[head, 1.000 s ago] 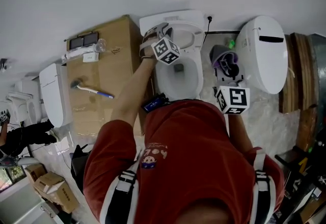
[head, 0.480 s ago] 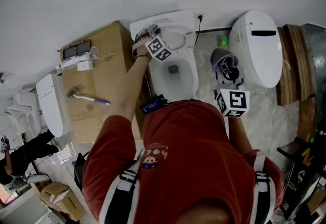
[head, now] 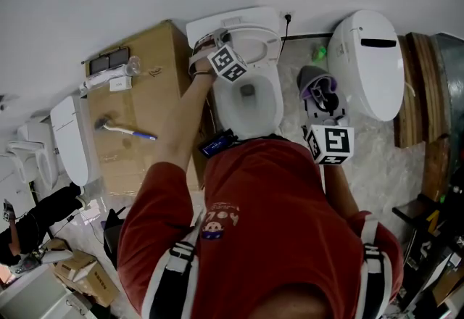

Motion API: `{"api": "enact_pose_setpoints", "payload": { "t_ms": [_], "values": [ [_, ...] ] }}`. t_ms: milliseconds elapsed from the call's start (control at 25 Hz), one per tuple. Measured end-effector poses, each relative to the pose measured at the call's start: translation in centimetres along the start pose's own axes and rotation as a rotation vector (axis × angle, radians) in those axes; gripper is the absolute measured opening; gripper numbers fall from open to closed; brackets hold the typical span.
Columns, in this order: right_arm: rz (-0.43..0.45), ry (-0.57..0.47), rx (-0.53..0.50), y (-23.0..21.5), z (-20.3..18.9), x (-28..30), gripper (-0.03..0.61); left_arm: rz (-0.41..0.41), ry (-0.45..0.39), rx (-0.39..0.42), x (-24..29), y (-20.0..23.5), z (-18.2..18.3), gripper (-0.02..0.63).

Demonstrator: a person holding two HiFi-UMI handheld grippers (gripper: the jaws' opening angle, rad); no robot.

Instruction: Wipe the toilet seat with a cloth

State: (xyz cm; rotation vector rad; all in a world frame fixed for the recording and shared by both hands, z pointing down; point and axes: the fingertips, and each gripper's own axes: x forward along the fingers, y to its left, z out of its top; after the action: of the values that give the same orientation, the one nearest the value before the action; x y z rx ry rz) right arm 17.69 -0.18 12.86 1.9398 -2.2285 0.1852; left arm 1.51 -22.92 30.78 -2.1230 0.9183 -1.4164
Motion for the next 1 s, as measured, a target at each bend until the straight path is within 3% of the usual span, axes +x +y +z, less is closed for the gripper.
{"api": "enact_pose_setpoints", "payload": {
  "t_ms": [200,400,800,1000],
  "values": [
    [0.031,0.015,0.003,0.8,-0.6,-0.3,0.089,-0.019,-0.014,-0.008,-1.5,-1.1,0.1,0.055],
    [0.066,0.015,0.0,1.6,-0.7,-0.2,0.089,-0.112,-0.002,-0.014,-2.9,-2.5,0.2,0.057],
    [0.152,0.041,-0.005,4.0,-2.2,-0.7,0.09,-0.409,0.078,-0.036,-7.2,-8.6,-0.9,0.063],
    [0.165,0.052,0.026,4.8,-2.8,-0.6,0.089,-0.632,0.125,-0.062,-9.7,-12.6,-1.7,0.075]
  ]
}}
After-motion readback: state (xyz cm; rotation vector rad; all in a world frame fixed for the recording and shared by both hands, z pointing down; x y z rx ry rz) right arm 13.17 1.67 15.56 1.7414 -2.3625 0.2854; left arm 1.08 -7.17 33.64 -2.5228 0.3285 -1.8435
